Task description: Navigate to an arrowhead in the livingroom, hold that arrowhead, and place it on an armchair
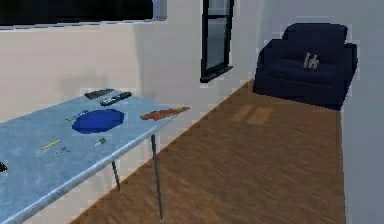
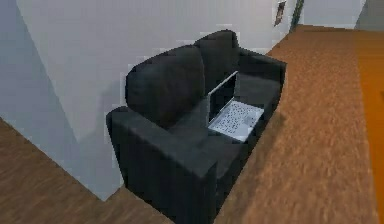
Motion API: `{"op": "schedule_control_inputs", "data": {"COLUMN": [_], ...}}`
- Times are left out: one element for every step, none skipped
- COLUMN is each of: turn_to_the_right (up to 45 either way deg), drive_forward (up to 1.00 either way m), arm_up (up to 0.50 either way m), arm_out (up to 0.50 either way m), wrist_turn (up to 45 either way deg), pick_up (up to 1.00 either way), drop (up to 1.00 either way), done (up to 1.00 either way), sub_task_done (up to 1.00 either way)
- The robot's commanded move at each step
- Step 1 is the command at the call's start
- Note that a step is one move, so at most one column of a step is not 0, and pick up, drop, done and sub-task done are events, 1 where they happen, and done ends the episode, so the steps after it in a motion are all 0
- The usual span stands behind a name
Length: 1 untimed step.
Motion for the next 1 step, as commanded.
{"op": "schedule_control_inputs", "data": {"turn_to_the_right": [0.0], "drive_forward": [0.35], "arm_up": [0.0], "arm_out": [0.0], "wrist_turn": [0.0], "pick_up": [0.0], "drop": [0.0], "done": [0.0], "sub_task_done": [0.0]}}
